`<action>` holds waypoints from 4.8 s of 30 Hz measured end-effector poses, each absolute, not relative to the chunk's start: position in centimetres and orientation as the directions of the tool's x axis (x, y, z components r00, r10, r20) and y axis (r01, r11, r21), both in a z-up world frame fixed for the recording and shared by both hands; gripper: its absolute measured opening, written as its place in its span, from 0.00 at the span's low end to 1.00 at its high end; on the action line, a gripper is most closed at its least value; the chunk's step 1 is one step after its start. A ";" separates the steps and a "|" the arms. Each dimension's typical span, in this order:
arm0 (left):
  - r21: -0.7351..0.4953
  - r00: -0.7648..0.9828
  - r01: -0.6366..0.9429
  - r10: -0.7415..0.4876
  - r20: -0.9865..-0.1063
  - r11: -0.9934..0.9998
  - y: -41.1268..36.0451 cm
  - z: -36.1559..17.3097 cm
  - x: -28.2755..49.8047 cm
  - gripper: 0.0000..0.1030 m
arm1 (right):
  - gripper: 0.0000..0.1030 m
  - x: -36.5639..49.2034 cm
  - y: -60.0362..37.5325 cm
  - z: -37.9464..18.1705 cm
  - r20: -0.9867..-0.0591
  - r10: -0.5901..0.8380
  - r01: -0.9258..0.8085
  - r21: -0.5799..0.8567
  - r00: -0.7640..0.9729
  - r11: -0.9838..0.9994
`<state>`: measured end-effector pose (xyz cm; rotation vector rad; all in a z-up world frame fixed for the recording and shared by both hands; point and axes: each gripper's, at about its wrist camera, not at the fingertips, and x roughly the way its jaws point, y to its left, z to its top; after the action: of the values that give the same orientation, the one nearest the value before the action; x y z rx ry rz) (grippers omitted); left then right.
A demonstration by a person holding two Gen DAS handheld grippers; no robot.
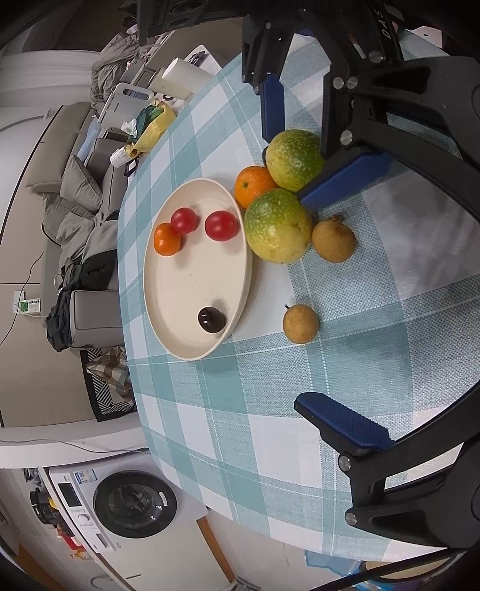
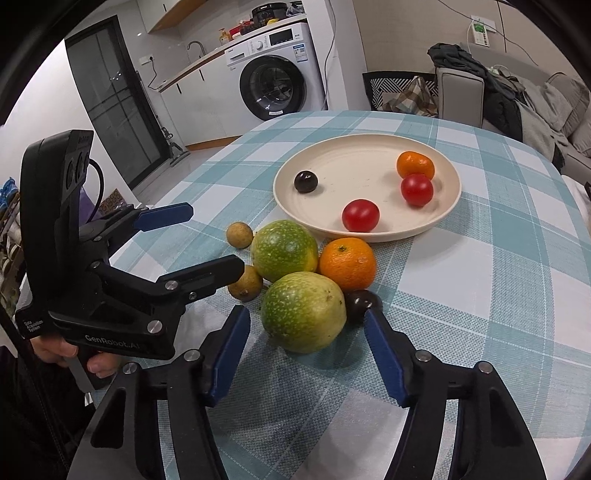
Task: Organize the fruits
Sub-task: 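Grasp a small brown pear with the left tool while the right tool grasps a large green citrus, then carry the brown pear and green citrus over the cream plate with both tools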
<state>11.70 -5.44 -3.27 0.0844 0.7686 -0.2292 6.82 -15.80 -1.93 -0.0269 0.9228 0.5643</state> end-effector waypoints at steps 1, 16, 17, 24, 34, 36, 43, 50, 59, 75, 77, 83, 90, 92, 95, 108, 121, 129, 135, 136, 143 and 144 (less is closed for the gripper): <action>-0.007 0.695 0.238 -0.176 -0.697 0.971 -5.4 -3.3 11.6 0.97 | 0.64 6.8 -15.7 -2.0 -0.760 0.449 -0.473 0.214 0.470 0.855; -0.009 0.655 0.285 -0.202 -0.728 0.958 -6.0 -3.8 11.3 0.88 | 0.56 6.7 -14.9 -2.3 -0.773 0.446 -0.497 0.198 0.451 0.845; -0.012 0.650 0.287 -0.204 -0.732 0.958 -6.0 -3.9 11.3 0.87 | 0.56 6.7 -15.0 -2.4 -0.771 0.448 -0.495 0.201 0.452 0.845; -0.016 0.630 0.292 -0.204 -0.749 0.956 -6.0 -4.4 11.6 0.81 | 0.56 6.7 -14.7 -2.4 -0.765 0.443 -0.484 0.198 0.468 0.852; -0.017 0.630 0.275 -0.194 -0.752 0.961 -5.4 -4.5 11.9 0.80 | 0.53 6.6 -13.8 -2.7 -0.778 0.409 -0.485 0.156 0.476 0.861; -0.015 0.630 0.273 -0.191 -0.752 0.962 -5.4 -4.5 11.9 0.80 | 0.52 6.5 -13.6 -2.9 -0.780 0.405 -0.488 0.149 0.476 0.860; -0.017 0.629 0.277 -0.194 -0.753 0.961 -5.4 -4.5 11.9 0.80 | 0.52 6.4 -13.5 -2.9 -0.777 0.403 -0.496 0.137 0.483 0.858; -0.020 0.624 0.295 -0.209 -0.753 0.955 -5.8 -4.5 11.8 0.78 | 0.52 6.2 -14.1 -2.1 -0.762 0.421 -0.504 0.144 0.492 0.851; -0.048 0.597 0.324 -0.244 -0.764 0.945 -6.4 -5.1 11.8 0.63 | 0.52 6.5 -16.0 -0.5 -0.724 0.419 -0.458 0.159 0.548 0.875; -0.101 0.563 0.342 -0.289 -0.775 0.934 -7.4 -5.9 12.1 0.33 | 0.52 6.8 -16.7 -0.4 -0.722 0.413 -0.442 0.164 0.556 0.882; -0.112 0.558 0.345 -0.300 -0.774 0.932 -7.4 -5.9 12.1 0.26 | 0.52 6.8 -16.7 -0.4 -0.722 0.413 -0.442 0.165 0.555 0.882; -0.129 0.556 0.346 -0.314 -0.770 0.929 -7.3 -5.9 12.1 0.23 | 0.52 6.7 -16.8 -0.4 -0.719 0.412 -0.440 0.164 0.559 0.883; -0.124 0.566 0.346 -0.312 -0.763 0.930 -7.3 -5.6 12.0 0.23 | 0.52 6.7 -16.9 -0.3 -0.715 0.414 -0.439 0.166 0.563 0.883; -0.122 0.573 0.346 -0.313 -0.758 0.930 -7.2 -5.4 11.9 0.23 | 0.52 6.6 -17.0 -0.3 -0.713 0.417 -0.438 0.169 0.565 0.883; -0.118 0.587 0.343 -0.310 -0.748 0.932 -7.0 -4.9 11.7 0.23 | 0.52 6.6 -17.1 -0.1 -0.708 0.419 -0.436 0.173 0.568 0.883; -0.129 0.642 0.308 -0.306 -0.703 0.942 -5.6 -2.9 11.3 0.23 | 0.52 6.6 -17.3 0.2 -0.685 0.431 -0.432 0.185 0.587 0.883; -0.126 0.692 0.251 -0.269 -0.670 0.960 -4.3 -1.5 12.0 0.23 | 0.52 7.0 -18.2 1.1 -0.648 0.440 -0.406 0.214 0.622 0.888; -0.122 0.713 0.253 -0.270 -0.647 0.960 -4.8 -0.1 13.3 0.23 | 0.52 7.7 -18.7 2.3 -0.633 0.429 -0.391 0.209 0.645 0.896; -0.119 0.723 0.251 -0.268 -0.637 0.961 -5.3 0.3 14.3 0.23 | 0.52 8.4 -19.2 2.6 -0.630 0.424 -0.377 0.218 0.651 0.900; -0.119 0.724 0.250 -0.267 -0.636 0.961 -5.4 0.4 14.5 0.23 | 0.52 8.6 -19.3 2.6 -0.629 0.424 -0.374 0.219 0.651 0.901; -0.121 0.728 0.235 -0.257 -0.635 0.964 -5.1 0.4 15.9 0.23 | 0.52 9.4 -19.5 2.7 -0.631 0.424 -0.369 0.225 0.650 0.902; -0.120 0.729 0.233 -0.255 -0.635 0.965 -5.1 0.4 16.1 0.23 | 0.52 9.5 -19.5 2.8 -0.631 0.424 -0.370 0.225 0.650 0.902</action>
<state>16.10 -5.12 0.40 -0.0327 0.7041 -0.2693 9.53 -19.48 2.77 0.0780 0.7364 0.4513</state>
